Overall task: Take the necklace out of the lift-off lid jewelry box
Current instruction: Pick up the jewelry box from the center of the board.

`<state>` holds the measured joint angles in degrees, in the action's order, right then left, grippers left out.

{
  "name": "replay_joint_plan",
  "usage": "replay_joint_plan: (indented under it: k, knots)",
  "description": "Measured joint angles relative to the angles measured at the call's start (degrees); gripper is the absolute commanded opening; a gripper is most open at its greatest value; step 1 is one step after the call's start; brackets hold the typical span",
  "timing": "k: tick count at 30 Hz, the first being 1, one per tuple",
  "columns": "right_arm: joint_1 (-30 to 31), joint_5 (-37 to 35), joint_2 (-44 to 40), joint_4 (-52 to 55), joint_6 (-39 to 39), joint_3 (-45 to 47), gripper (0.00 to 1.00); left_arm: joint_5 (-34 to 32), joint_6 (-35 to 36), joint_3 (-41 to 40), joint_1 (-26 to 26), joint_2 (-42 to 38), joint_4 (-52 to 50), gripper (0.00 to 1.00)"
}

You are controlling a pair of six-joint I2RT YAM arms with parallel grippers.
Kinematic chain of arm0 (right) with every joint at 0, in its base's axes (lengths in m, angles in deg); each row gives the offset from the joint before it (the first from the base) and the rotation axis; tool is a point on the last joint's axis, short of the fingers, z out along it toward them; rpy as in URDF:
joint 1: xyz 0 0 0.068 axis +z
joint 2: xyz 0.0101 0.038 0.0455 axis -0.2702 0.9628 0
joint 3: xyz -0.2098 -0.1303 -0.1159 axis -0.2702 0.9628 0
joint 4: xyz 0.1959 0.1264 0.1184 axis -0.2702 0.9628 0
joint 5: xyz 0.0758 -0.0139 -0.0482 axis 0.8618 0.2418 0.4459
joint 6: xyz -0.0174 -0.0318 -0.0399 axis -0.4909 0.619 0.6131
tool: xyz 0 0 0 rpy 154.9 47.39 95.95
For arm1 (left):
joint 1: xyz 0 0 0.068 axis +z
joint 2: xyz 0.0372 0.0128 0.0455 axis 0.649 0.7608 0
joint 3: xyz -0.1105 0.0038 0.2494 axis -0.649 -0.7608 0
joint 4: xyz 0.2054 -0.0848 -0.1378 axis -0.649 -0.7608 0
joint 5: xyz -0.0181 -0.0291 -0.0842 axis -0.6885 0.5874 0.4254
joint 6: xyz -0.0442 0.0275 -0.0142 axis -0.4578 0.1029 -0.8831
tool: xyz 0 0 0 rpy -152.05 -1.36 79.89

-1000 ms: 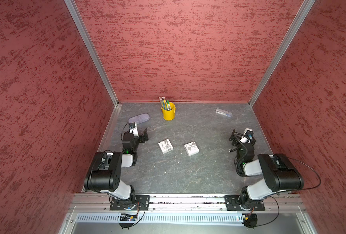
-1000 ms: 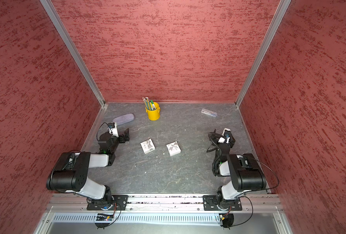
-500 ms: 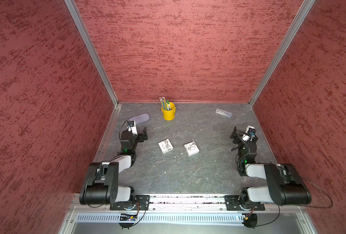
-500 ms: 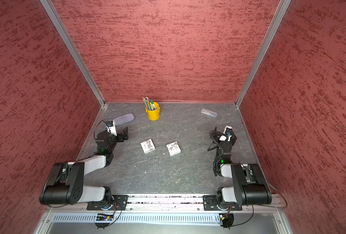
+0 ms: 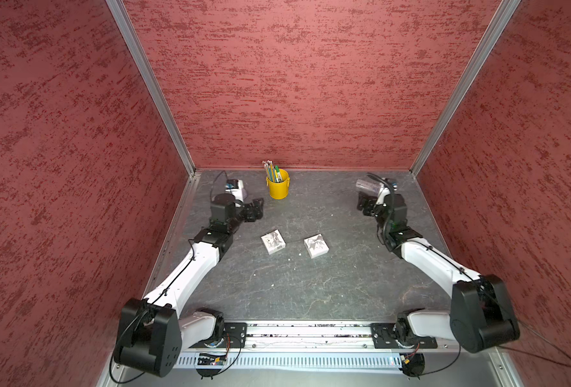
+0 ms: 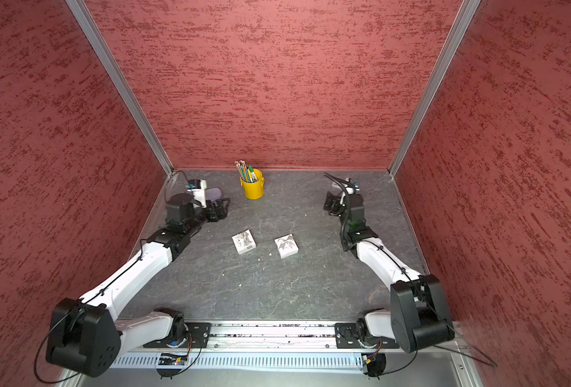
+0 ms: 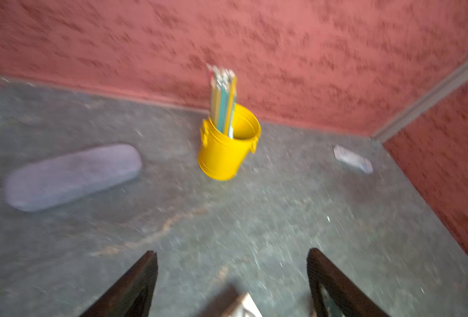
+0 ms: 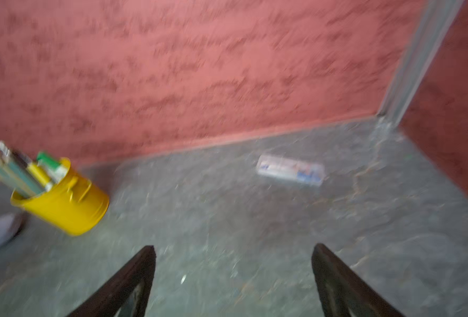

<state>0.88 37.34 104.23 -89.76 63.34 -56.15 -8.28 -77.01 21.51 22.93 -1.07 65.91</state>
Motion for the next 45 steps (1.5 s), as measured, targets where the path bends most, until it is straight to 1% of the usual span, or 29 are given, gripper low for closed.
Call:
replay_joint_plan:
  k: [2, 4, 7, 10, 12, 15, 19, 20, 21, 24, 29, 45]
  knots:
    - [4.92, 0.22, 3.21, 5.95, -0.63, -1.81, 0.94, -0.68, -1.38, 0.28, -6.67, 3.26, -2.73, 0.8]
    - [8.15, 1.22, 5.95, 10.64, -1.44, -3.52, 0.95, -0.83, -3.13, 0.48, -12.2, 6.51, -4.37, 0.71]
    - [11.54, 2.54, 9.09, 16.39, -2.95, -5.9, 0.96, -0.39, -6.21, 0.55, -18.64, 10.78, -5.11, 0.62]
    - [14.43, 3.52, 10.47, 20.28, -3.96, -7.34, 0.99, -0.17, -9.38, 0.07, -22.56, 13.46, -3.63, 0.49]
    - [15.89, 4.59, 11.37, 22.4, -4.26, -8.63, 0.94, 0.33, -11.45, -0.83, -23.93, 14.91, -1.75, 0.4]
    - [17.55, 6.93, 13.42, 25.05, -4.57, -11.34, 0.93, 1.42, -14.12, -2.64, -24.28, 16.65, 1.01, 0.36]
    - [19.08, 9.6, 15.91, 27.15, -5.05, -13.81, 0.94, 1.86, -16.09, -4.63, -23.82, 18.64, 3.13, 0.35]
    - [19.39, 9.99, 16.33, 27.8, -5.11, -14.19, 0.95, 1.99, -16.41, -5.07, -23.61, 18.8, 3.45, 0.35]
    - [19.82, 10.36, 16.79, 28.57, -5.18, -14.6, 0.99, 2.1, -16.79, -5.6, -23.23, 18.82, 3.85, 0.35]
    - [21.03, 10.45, 18.69, 30.82, -5.2, -16.33, 0.99, 2.4, -17.62, -7.02, -21.94, 18.82, 5.16, 0.35]
    - [22.8, 10.36, 21.35, 33.66, -5.03, -18.32, 0.99, 2.6, -17.9, -8.5, -20.5, 18.8, 6.16, 0.4]
    - [23.76, 9.97, 26.43, 40.11, -3.52, -22.99, 0.99, 2.6, -17.53, -8.57, -20.39, 18.82, 6.75, 0.53]
